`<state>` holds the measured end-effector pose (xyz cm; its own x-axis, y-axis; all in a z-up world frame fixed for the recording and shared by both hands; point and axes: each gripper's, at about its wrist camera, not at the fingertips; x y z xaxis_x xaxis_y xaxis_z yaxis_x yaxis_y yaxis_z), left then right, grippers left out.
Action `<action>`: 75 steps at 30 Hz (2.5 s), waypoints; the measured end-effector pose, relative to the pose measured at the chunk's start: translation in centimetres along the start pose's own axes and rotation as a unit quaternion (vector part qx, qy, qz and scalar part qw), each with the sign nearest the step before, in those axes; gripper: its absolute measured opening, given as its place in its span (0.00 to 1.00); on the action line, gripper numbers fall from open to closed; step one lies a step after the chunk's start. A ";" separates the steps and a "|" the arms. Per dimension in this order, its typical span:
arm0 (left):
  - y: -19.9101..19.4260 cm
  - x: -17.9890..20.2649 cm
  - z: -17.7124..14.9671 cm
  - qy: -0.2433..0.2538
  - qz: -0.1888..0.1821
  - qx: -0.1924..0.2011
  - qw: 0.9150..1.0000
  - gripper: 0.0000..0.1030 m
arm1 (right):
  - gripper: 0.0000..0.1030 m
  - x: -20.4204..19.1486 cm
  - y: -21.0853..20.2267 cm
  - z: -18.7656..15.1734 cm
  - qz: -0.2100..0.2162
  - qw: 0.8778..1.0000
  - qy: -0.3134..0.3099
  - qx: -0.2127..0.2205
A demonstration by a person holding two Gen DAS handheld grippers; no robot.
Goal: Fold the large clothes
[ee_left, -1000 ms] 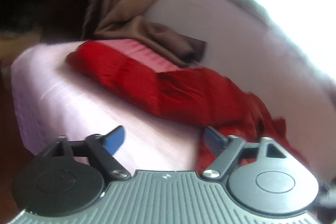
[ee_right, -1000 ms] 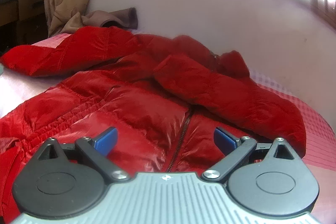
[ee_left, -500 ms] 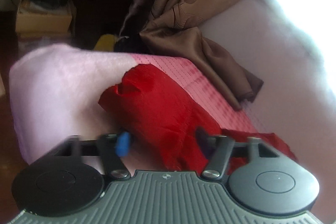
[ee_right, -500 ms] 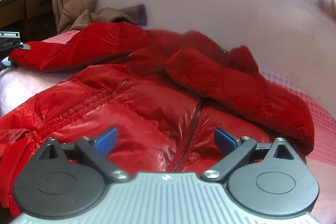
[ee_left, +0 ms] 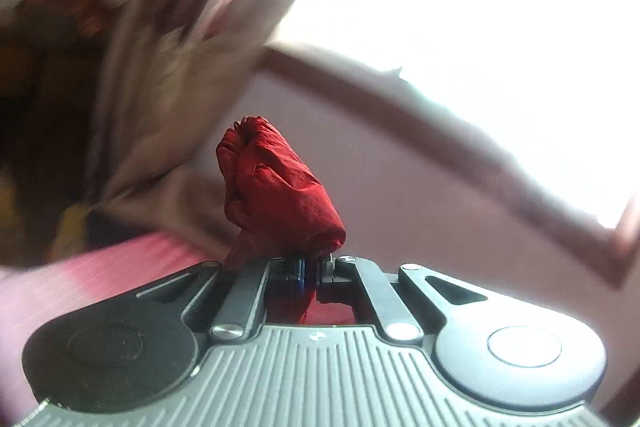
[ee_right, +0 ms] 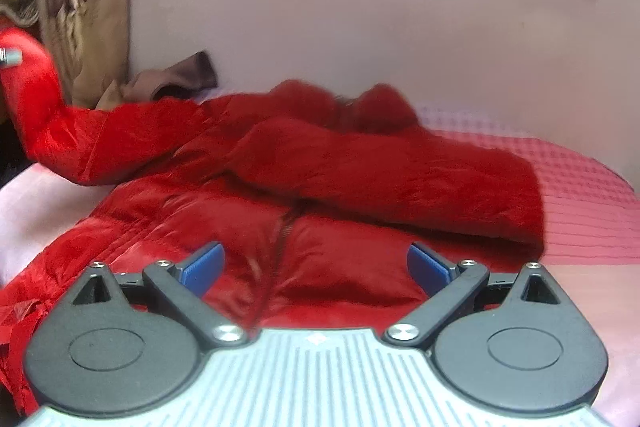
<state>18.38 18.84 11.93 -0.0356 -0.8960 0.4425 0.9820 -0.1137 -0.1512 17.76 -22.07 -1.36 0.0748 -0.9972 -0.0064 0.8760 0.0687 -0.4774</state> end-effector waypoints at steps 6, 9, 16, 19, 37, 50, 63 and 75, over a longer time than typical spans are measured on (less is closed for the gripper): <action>2.8 12.4 -0.9 0.048 -0.105 -0.031 0.993 0.04 | 0.96 4.5 -0.7 -0.8 -0.008 0.999 0.050 0.004; 5.0 17.9 -3.6 0.063 -0.149 -0.062 0.985 0.03 | 0.96 7.1 -0.9 -1.1 -0.017 0.997 0.075 0.009; 10.8 25.5 -13.3 0.116 -0.189 -0.146 0.964 0.04 | 0.96 12.3 -1.0 -1.9 -0.029 0.993 0.116 0.017; 12.7 26.6 -16.9 0.145 -0.189 -0.172 0.956 0.04 | 0.96 13.9 -0.7 -2.2 -0.034 0.991 0.125 0.017; 15.7 26.4 -24.0 0.221 -0.206 -0.232 0.925 0.75 | 0.96 17.7 1.0 -1.1 -0.023 0.988 0.153 0.022; 15.3 19.2 -17.5 0.238 -0.115 -0.183 0.947 0.39 | 0.49 13.2 5.5 4.9 0.013 0.995 0.081 0.048; 23.4 9.0 -17.6 0.186 0.013 -0.223 0.957 0.31 | 0.29 10.7 15.5 4.8 -0.009 0.999 0.014 -0.029; 25.1 7.2 -20.1 0.177 0.010 -0.235 0.956 0.31 | 0.29 10.2 18.5 2.1 -0.001 0.999 0.016 -0.032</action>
<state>39.02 0.94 -6.42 -0.1602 -0.9797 0.1207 0.7942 -0.2005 -0.5736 35.73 -30.87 -8.40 0.0572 -0.9978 -0.0335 0.8434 0.0662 -0.5332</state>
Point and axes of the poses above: each gripper's, at about its wrist camera, not at the fingertips, and y roughly the way its jaws point, x to its right, z to its top, and after that the axes turned 7 degrees about -z, right-handed
